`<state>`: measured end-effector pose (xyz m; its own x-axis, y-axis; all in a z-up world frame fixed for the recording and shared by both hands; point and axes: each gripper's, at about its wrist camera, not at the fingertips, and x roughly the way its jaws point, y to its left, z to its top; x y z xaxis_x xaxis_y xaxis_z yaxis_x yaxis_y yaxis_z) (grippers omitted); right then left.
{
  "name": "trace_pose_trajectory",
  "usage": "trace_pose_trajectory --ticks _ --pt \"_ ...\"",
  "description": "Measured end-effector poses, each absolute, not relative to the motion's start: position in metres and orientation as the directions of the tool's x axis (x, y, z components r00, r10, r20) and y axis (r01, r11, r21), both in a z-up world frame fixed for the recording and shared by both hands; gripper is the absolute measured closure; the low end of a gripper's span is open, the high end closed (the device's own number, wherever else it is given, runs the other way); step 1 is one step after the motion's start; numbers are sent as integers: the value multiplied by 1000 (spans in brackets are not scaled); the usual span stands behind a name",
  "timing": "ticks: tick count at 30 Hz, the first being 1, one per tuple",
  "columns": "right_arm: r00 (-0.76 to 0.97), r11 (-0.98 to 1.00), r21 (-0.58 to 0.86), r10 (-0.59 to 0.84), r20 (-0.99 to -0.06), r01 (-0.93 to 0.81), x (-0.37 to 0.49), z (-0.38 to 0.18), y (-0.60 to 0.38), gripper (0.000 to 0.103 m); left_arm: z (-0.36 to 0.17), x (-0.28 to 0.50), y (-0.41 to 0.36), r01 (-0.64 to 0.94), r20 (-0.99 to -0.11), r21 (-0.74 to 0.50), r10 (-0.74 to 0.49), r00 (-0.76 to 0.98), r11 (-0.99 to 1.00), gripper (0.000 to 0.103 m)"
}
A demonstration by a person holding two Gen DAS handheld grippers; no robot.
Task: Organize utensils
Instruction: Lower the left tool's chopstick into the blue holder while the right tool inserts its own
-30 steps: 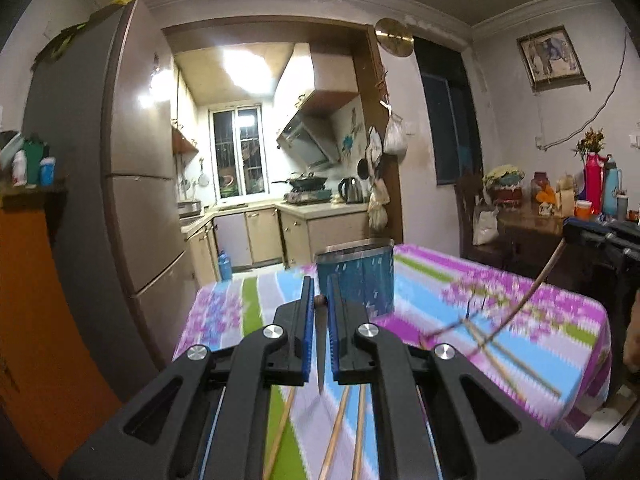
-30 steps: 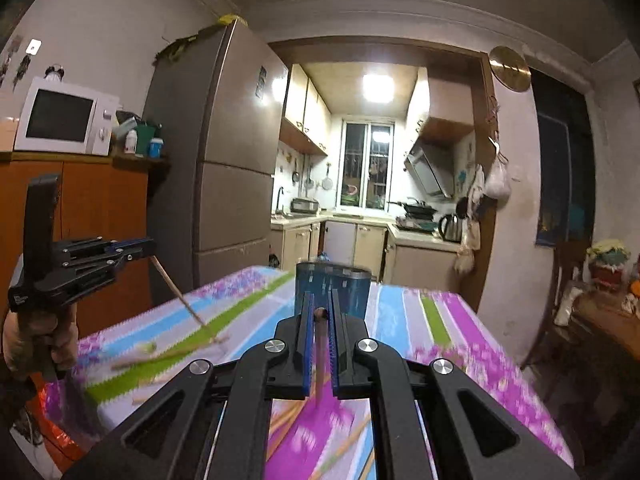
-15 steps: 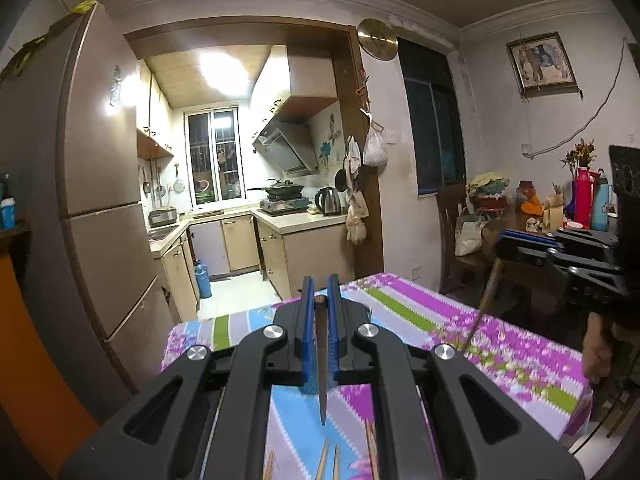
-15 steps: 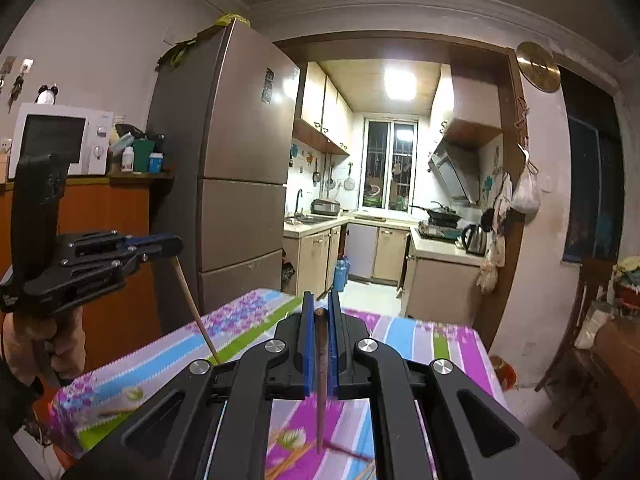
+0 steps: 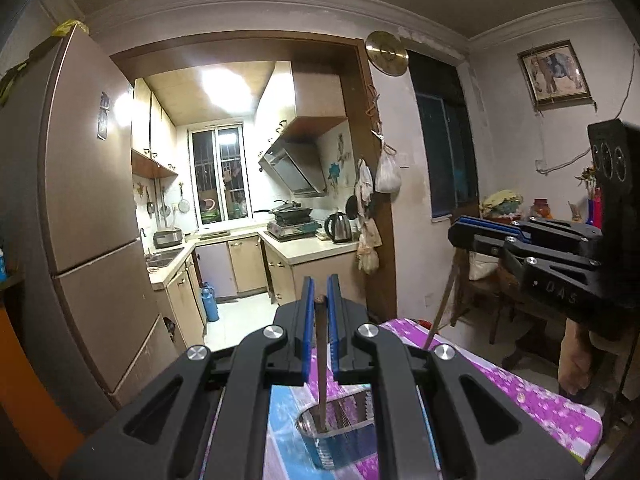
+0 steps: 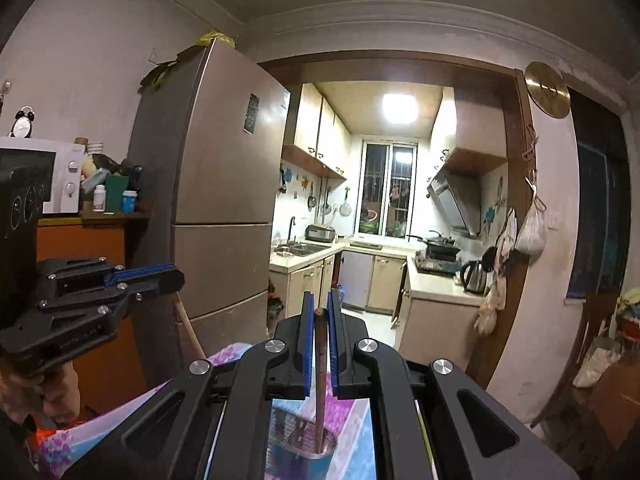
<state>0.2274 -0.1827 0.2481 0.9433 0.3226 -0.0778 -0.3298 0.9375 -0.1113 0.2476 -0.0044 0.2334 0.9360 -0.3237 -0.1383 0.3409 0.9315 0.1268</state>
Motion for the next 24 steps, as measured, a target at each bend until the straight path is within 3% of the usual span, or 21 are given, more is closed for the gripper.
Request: trace_pose_trajectory --ticks 15,24 --pt "898 924 -30 363 -249 -382 329 180 -159 95 179 334 -19 330 -281 94 -293 914 939 98" --pt "893 928 -10 355 -276 -372 341 161 -164 94 167 349 -13 308 -318 74 -270 909 949 97"
